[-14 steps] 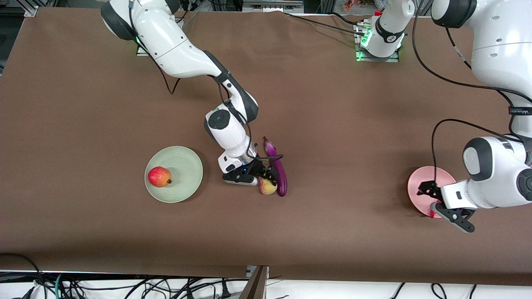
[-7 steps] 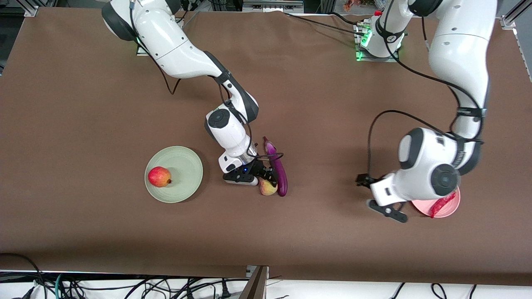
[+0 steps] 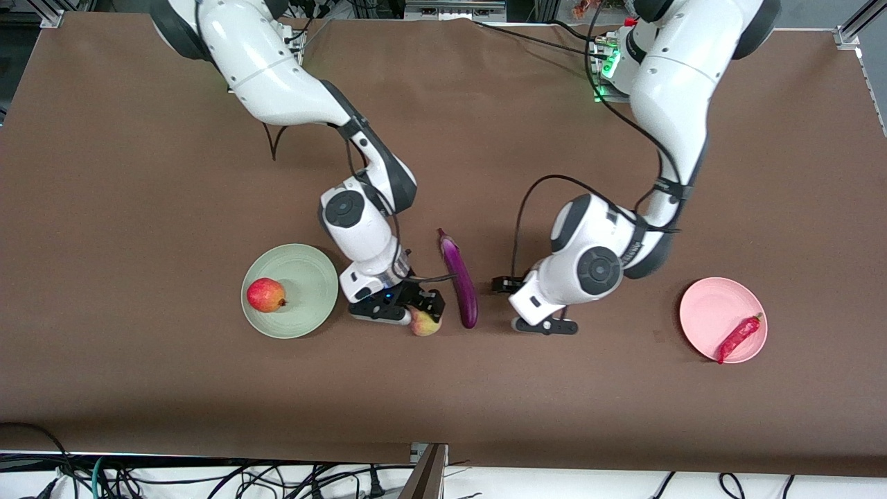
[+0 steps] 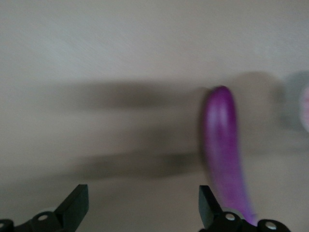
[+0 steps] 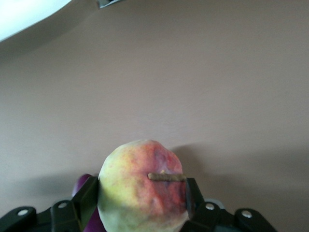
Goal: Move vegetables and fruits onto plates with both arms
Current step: 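Move the peach toward the green plate while the left gripper grasps the eggplant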
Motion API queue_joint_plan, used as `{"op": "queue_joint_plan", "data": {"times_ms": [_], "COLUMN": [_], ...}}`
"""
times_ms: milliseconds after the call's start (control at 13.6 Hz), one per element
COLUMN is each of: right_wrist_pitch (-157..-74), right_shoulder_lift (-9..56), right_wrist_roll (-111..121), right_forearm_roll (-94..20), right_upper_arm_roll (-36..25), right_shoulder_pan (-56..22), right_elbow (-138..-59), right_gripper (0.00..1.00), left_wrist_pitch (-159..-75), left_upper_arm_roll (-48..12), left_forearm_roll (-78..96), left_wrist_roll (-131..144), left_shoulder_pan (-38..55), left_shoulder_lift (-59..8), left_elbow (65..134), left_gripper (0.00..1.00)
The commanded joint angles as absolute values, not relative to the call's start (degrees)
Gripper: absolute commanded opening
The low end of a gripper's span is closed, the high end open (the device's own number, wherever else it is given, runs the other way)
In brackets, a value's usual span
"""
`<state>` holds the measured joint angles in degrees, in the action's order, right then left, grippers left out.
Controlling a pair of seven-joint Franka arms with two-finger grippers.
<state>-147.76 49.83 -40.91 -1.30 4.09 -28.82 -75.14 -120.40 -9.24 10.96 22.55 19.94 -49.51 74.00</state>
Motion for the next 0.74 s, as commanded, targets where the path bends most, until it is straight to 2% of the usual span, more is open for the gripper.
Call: {"op": "queue_joint_plan", "data": {"times_ms": [0,441,515,662], "right_wrist_pitch": [-136.8,-119.38,-117.18,-114.44], "right_shoulder_lift": [44.92,42.1,42.01,42.1], "right_wrist_roll": [-32.82,-18.12,-15.84,-13.1], "right_forearm_roll": [-1.76,-1.06,-1.05,-1.05], "right_upper_arm_roll": [5.01,3.87,2.39,0.45], "right_shoulder_pan": [-25.15,-19.16,-19.07,-18.9], "right_elbow": [-76.73,-76.9,-76.9,-77.52], "right_gripper": [0.28,0.28,0.28,0.28], "left_wrist_pitch": [-121.99,-126.55,-127.43,-128.75], "left_upper_arm_roll": [-8.61,-8.61,-8.61,-8.61], "left_forearm_roll": [13.01,13.01,13.09,13.01], "left_wrist_roll": [28.37,34.98,34.98,34.98], "left_shoulder_pan": [23.1,27.42,27.51,28.65], "left_shoulder_lift": [-50.71,-52.91,-53.26,-53.96], "left_elbow": [73.74,73.65,73.74,73.74], "left_gripper": [1.0,0.95,0.9,0.64]}}
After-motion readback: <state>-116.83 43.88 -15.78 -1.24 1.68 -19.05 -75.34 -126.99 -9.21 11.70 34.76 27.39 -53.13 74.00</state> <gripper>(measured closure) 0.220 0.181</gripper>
